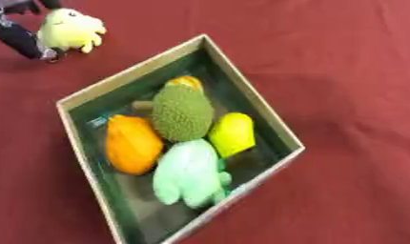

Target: Pick up objects on the table and place them in the box.

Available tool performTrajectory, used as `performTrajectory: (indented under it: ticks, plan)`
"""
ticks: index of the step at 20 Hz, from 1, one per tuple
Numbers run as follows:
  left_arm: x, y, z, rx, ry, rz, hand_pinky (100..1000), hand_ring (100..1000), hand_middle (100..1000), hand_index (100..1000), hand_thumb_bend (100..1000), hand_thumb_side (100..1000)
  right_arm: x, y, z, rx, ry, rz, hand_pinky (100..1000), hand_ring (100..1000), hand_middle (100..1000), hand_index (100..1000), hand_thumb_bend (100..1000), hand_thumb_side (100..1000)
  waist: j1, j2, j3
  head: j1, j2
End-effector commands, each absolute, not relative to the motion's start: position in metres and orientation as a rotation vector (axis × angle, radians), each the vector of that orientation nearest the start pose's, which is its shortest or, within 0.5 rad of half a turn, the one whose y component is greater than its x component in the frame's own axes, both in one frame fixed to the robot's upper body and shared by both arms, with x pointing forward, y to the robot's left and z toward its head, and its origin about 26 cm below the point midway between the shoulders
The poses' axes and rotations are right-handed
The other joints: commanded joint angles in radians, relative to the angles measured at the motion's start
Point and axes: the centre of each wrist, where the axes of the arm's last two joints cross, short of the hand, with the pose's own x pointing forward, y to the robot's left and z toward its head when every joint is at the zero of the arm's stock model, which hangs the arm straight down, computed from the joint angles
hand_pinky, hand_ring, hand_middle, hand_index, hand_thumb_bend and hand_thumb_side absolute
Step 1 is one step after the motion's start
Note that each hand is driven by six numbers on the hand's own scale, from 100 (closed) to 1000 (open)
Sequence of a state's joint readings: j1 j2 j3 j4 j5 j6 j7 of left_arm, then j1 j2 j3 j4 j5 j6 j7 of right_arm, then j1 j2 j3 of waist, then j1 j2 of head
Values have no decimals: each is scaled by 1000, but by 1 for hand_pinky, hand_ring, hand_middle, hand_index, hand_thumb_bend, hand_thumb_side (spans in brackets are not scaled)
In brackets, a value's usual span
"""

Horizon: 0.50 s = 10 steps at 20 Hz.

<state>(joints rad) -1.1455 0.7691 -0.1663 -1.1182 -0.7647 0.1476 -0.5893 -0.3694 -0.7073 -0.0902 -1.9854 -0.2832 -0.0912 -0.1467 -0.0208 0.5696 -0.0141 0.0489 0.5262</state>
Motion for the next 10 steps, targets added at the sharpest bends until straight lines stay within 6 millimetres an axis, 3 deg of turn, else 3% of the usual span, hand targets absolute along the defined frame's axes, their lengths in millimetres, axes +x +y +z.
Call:
performTrajectory:
  ticks: [1,5,10]
  plan:
    - [431,338,396,1177,-1335,-1182,860,850,841,902,326,100,291,-323,282,-298,-2470,384,860,785,683,794,100,787,-1,-20,-4,7,-18]
    - [434,341,395,1158,-1296,-1189,863,852,835,893,288,100,292,-322,283,-297,-2472,380,859,784,681,794,100,788,-2,-12,-11,17,-25]
    - [434,341,396,1179,-1296,-1178,829,776,729,802,133,100,291,-323,282,-303,-2469,367,858,783,681,793,100,790,-5,-7,-13,17,-19]
